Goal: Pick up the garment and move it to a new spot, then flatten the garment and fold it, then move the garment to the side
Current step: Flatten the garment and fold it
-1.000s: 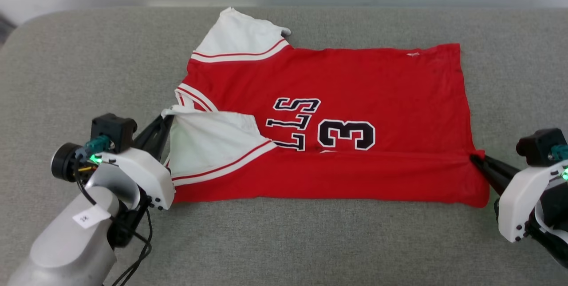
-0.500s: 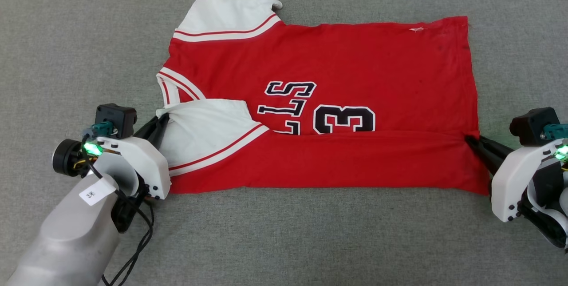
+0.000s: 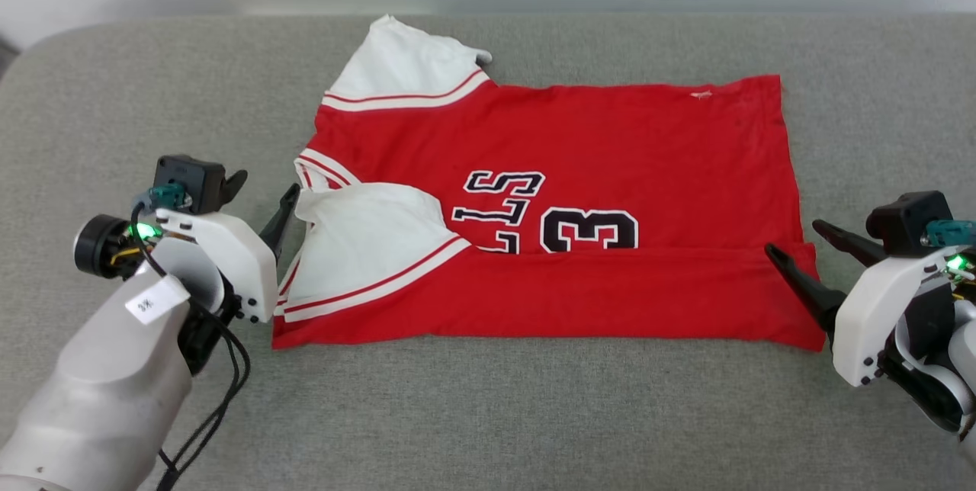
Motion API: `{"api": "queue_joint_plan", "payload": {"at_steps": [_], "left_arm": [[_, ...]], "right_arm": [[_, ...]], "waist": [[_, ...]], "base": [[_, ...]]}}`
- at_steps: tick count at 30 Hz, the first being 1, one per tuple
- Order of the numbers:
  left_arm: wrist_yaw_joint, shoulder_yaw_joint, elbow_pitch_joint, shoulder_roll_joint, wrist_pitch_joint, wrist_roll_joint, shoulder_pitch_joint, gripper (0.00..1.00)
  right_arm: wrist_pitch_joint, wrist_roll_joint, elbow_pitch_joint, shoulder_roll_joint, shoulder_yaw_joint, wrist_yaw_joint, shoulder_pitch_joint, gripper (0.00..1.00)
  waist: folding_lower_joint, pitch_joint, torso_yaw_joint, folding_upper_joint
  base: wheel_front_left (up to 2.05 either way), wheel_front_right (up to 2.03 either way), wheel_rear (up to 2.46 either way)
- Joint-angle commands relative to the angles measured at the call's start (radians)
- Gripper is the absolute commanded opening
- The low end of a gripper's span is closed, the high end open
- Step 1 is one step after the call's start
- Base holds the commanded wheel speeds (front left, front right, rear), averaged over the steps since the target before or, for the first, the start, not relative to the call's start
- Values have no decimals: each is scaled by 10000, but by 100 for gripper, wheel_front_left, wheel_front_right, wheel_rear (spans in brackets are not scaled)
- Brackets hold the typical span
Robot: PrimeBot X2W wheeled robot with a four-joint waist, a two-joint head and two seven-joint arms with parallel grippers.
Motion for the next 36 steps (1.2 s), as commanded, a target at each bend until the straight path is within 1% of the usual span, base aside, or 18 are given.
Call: {"api": "queue_joint_plan", "payload": {"at_steps": [1, 4, 6, 9, 11, 15, 19, 20, 24, 27, 31, 36], "left_arm": [[-51, -105, -162, 180, 288, 29, -200, 100], [-96, -281, -591, 508, 837, 72, -542, 100], [-123, -432, -884, 688, 1409, -19, -630, 100], [-153, -745, -1407, 1013, 2804, -304, -925, 100], [-162, -927, -1873, 1141, 3871, -712, -1088, 100], [-164, -1317, -2787, 1569, 5979, -1725, -1328, 100], [-167, -1553, -3294, 1858, 7749, -2680, -1468, 100], [-167, -1553, -3294, 1858, 7749, -2680, -1468, 100], [-168, -1799, -3394, 2024, 8979, -3222, -1355, 100], [-168, -2048, -3307, 2035, 9510, -3403, -1122, 100], [-169, -2270, -3011, 1954, 9766, -3536, -833, 100], [-170, -2612, -2653, 1810, 9840, -3593, -392, 100]], "right_arm": [[-60, 35, -82, -79, -27, -7, 224, 100], [-87, 17, -196, -123, -76, -6, 358, 100], [-49, 33, -248, -125, -112, -7, 445, 100], [44, 52, -336, -123, -175, -7, 593, 100], [93, 63, -376, -138, -231, -7, 668, 100], [212, 44, -518, -134, -339, -7, 814, 100], [387, 30, -690, -63, -374, -7, 792, 100], [387, 30, -690, -63, -374, -7, 792, 100], [581, 4, -809, -28, -371, -7, 718, 100], [679, -2, -867, 9, -342, -7, 600, 100], [831, 15, -847, 84, -270, -7, 501, 100], [891, 67, -816, 139, -140, -6, 231, 100]], "waist": [[0, -423, 136, -1], [0, -732, 221, -1], [0, -919, 256, -1], [0, -1141, 304, -1], [0, -1235, 341, -1], [0, -1273, 359, -1], [0, -1155, 272, -1], [0, -1155, 272, -1], [0, -973, 123, -1], [0, -821, -16, -1], [0, -616, -216, -1], [0, -375, -419, -1]], "base": [[0, 0, 0], [0, 0, 0], [0, 0, 0], [0, 0, 0], [0, 0, 0], [0, 0, 0], [0, 0, 0], [0, 0, 0], [0, 0, 0], [0, 0, 0], [0, 0, 0], [0, 0, 0]]}}
